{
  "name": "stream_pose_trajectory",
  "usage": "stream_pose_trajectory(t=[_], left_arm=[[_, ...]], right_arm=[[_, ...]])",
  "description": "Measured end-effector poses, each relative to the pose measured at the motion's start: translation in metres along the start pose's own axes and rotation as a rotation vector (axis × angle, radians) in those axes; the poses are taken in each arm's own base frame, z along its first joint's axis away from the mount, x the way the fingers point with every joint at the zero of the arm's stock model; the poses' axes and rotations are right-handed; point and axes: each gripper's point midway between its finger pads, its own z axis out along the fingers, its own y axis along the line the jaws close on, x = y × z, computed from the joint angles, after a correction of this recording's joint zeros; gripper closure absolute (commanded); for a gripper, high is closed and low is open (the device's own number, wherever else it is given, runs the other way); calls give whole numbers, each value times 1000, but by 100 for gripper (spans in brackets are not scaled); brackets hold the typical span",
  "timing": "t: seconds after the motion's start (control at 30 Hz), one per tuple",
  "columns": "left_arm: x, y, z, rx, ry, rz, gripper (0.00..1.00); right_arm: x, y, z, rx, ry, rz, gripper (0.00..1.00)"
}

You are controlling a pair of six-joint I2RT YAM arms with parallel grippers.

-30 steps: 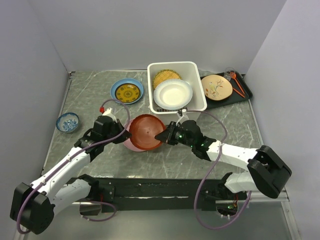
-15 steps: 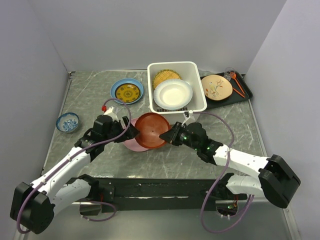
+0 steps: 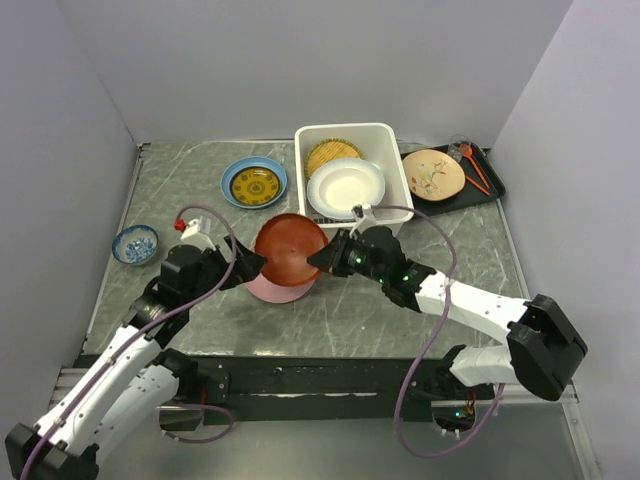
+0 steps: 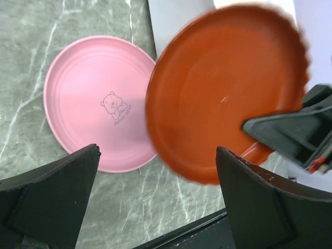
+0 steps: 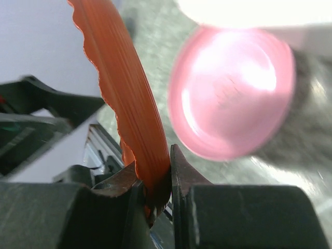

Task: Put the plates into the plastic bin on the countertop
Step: Place the plate in the plastic bin.

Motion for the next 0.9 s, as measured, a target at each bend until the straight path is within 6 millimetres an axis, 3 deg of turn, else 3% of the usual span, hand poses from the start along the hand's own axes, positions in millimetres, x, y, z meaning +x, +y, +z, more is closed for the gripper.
stream_pose_trajectory(t=[0.1, 0.2, 0.43, 0.9], left_arm=[[-6, -1, -8, 1, -38, -17, 1], [-10, -1, -13, 2, -60, -26, 1], [-7, 2, -12, 0, -60, -25, 1], [34, 17, 26, -12, 100, -32, 1]], right_arm=[[-23, 21, 2, -41, -25, -27, 99], [-47, 30, 7, -62, -51, -34, 99], [-79, 9, 15, -23, -63, -21, 99], [-171, -10, -9, 39, -223, -22, 97]])
